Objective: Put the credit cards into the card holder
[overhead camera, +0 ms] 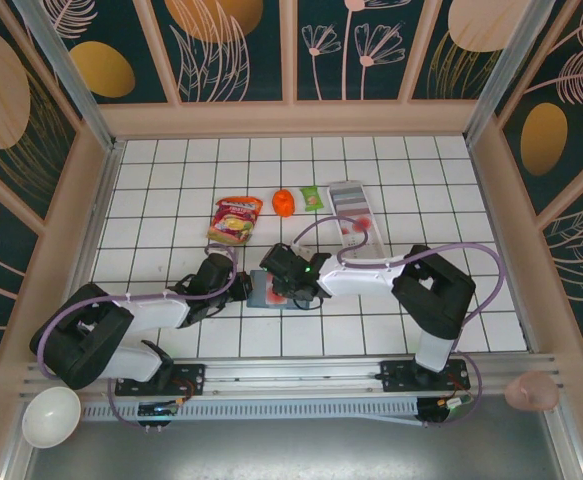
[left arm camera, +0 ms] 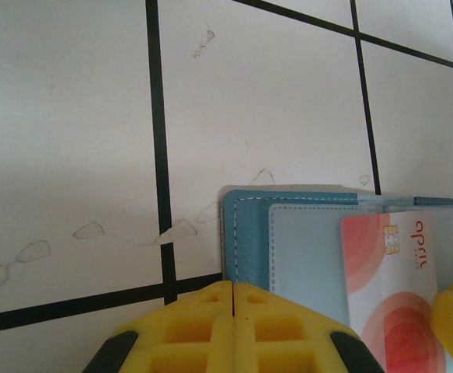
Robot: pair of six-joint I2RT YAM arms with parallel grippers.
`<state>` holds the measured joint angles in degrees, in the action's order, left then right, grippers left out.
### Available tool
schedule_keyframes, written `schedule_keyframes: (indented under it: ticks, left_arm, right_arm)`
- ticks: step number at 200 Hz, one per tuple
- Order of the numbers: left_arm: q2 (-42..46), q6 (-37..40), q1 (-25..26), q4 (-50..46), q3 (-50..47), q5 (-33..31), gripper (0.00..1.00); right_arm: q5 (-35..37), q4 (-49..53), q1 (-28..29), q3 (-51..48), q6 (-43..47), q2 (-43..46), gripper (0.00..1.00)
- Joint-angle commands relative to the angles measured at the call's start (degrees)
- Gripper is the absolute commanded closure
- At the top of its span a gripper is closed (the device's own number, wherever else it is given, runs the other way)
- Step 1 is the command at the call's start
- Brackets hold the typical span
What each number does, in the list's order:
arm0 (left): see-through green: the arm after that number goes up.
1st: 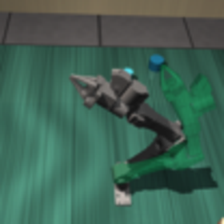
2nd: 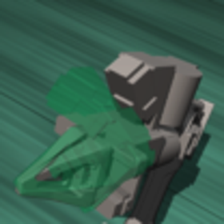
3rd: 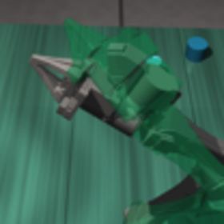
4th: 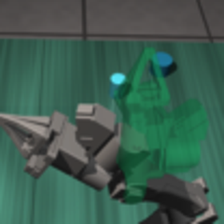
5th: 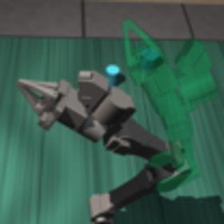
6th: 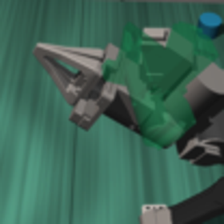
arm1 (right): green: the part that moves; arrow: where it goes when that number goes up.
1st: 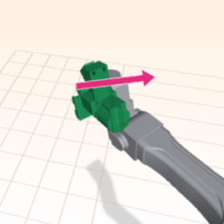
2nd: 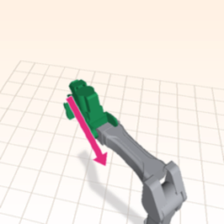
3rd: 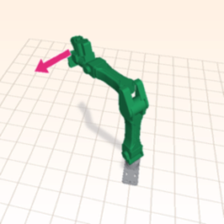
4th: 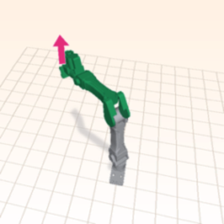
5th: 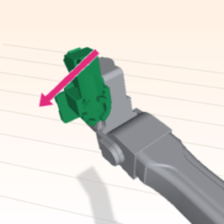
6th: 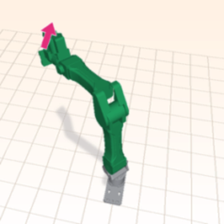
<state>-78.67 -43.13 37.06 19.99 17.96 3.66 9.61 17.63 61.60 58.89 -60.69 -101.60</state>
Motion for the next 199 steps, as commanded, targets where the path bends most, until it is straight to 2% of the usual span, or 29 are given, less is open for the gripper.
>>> schedule_keyframes:
  ticks: [1,83,199]
  left_arm:
    - [-1.2,-0.4,0.5,-5.3,-2.2,2.6,0.97]
    - [-1.1,-0.6,0.4,-5.0,-2.6,2.8,0.99]
    - [-0.8,-0.7,0.4,-5.3,-2.7,2.7,0.99]
  right_arm:
    - [0.0,1.3,0.2,1.6,0.2,-1.5,0.68]
    - [-1.7,-0.7,1.1,3.1,0.6,-3.3,0.69]
    - [2.0,4.9,2.0,6.1,2.4,-3.7,0.67]
